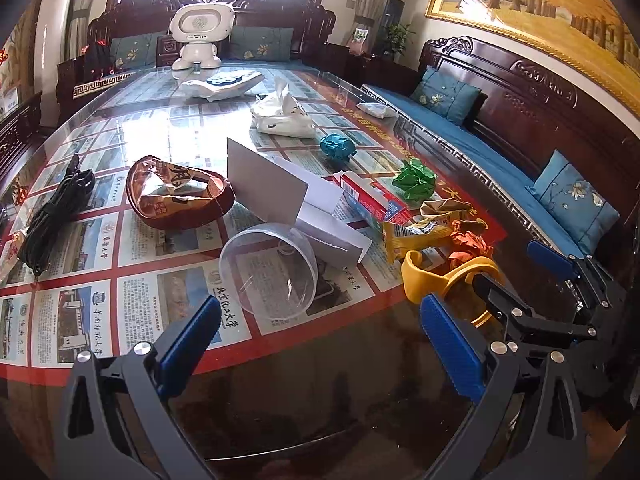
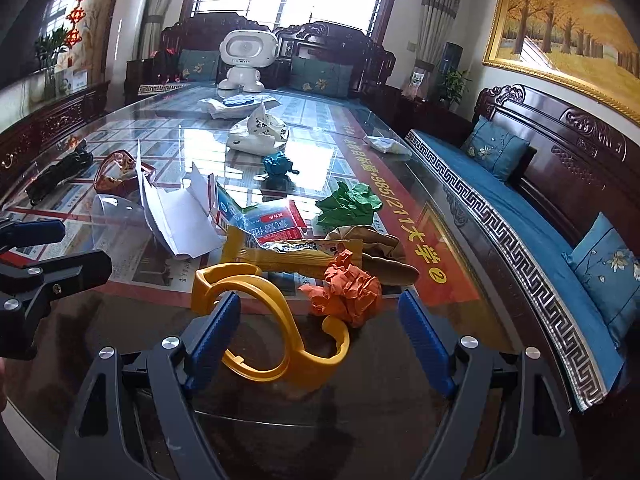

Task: Collect trash
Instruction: 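Grasp the yellow plastic ring with the right tool while the left tool grasps the clear cup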

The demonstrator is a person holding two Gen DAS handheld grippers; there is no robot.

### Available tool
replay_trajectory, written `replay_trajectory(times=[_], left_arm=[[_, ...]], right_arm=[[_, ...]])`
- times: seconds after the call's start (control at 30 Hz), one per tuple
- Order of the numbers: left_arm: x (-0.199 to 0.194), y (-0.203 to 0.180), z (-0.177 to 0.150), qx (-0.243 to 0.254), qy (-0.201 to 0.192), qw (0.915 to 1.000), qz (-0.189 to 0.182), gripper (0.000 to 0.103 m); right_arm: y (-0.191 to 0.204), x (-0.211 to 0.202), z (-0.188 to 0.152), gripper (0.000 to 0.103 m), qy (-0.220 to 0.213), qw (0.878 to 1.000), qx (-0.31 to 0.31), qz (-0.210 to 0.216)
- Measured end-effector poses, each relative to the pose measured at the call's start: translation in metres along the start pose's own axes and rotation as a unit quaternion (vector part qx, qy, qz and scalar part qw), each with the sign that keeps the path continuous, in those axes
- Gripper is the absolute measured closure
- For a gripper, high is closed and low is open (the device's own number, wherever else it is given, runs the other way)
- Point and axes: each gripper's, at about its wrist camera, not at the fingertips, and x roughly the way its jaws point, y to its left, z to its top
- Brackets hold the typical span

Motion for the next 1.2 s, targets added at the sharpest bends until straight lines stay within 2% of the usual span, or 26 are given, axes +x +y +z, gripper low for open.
replay_trajectory(times=[0.23,0.37,0.5,0.57,0.9,1.2], left_arm=[[0.009,0.001,0.003,-0.005,0.007,1.0000,-0.003,0.004],[0.013,0.003,0.004,-0.015,0.013,0.9995,-0.023,0.004],[0.016,0.005,0.006,-0.026,0.014,0.9986,-0.044,0.004],[0.018,0.004,0.007,-0.028,0.015,0.9984,-0.047,0.004],[0.032,-0.003,0.013,-0.017,0.018,0.9989,-0.041,0.004],[0.043,0.000,0.017,-0.030,0.025,0.9986,-0.035,0.004]], right_arm=[[0.007,0.015,0.003,0.027,0.012,1.000,-0.026,-0.006],[0.008,0.026,-0.001,0.049,0.029,0.999,-0.034,-0.002],[0.003,0.030,-0.004,0.084,0.036,0.999,-0.019,0.018],[0.001,0.029,-0.005,0.091,0.036,0.999,-0.012,0.025],[-0.009,0.020,-0.006,0.094,0.019,0.998,0.021,0.051],[-0.011,0.016,-0.005,0.094,0.015,0.998,0.024,0.062]])
